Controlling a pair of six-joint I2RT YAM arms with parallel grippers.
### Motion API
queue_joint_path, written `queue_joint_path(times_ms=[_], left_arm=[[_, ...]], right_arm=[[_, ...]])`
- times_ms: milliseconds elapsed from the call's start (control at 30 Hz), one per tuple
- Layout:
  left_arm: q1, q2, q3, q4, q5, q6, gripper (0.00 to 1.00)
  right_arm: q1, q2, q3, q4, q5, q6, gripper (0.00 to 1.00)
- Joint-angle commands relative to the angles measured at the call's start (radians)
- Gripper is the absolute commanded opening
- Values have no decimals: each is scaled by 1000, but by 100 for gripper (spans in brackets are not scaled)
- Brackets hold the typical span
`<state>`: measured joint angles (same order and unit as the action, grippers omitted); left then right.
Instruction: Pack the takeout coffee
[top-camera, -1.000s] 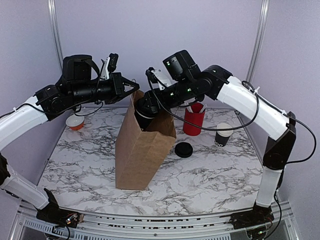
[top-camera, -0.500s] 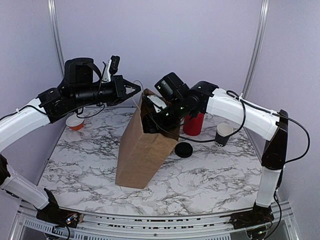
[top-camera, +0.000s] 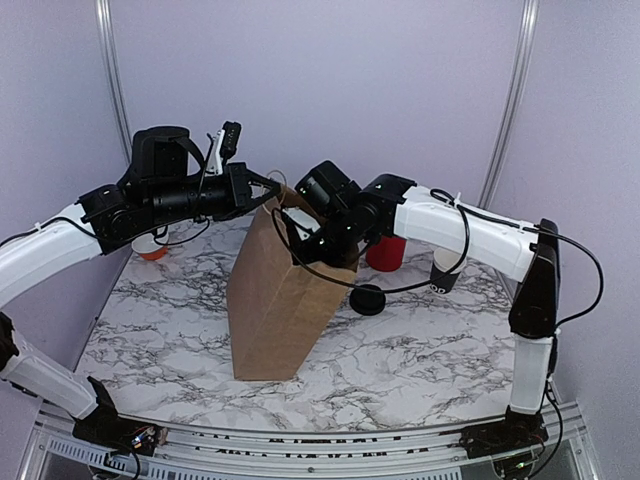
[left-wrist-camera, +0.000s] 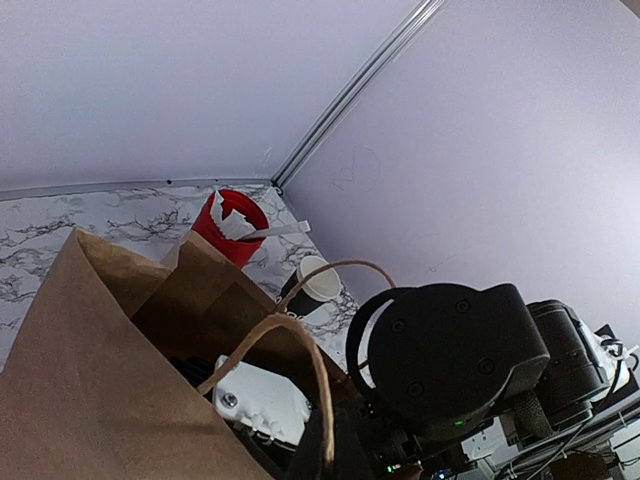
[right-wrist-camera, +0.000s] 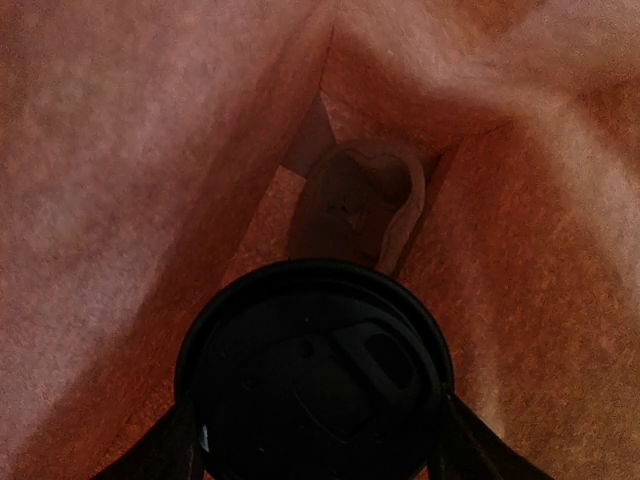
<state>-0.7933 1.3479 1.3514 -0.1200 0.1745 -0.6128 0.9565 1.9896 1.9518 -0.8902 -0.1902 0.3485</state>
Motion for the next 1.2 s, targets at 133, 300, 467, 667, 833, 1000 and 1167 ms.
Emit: queue_joint_path(times_ms=[133,300,467,667,833,1000,1167], left_arm=[[0,-75,-56,1,-32,47,11],[7,-121,-82,-49,-36,101,60],[15,-205,-125,-139,27,244,88],[22,-317,-217,-284,128,352,99],[30,-361,-355,-361,60,269,89],[41,-311,-512,-410,-25,139,61],[43,-261,-608,-387,-22,91,39]], right_arm=[[16,43,69,-35,19,-8,61],[16,58,96,-47,28,-12,62],[16,66,115,-56,26,-14,61],[16,67,127,-64,30,-17,61],[17,67,128,-67,27,-15,62],[19,67,135,-71,20,-17,61],[20,69,145,-76,17,-17,61]])
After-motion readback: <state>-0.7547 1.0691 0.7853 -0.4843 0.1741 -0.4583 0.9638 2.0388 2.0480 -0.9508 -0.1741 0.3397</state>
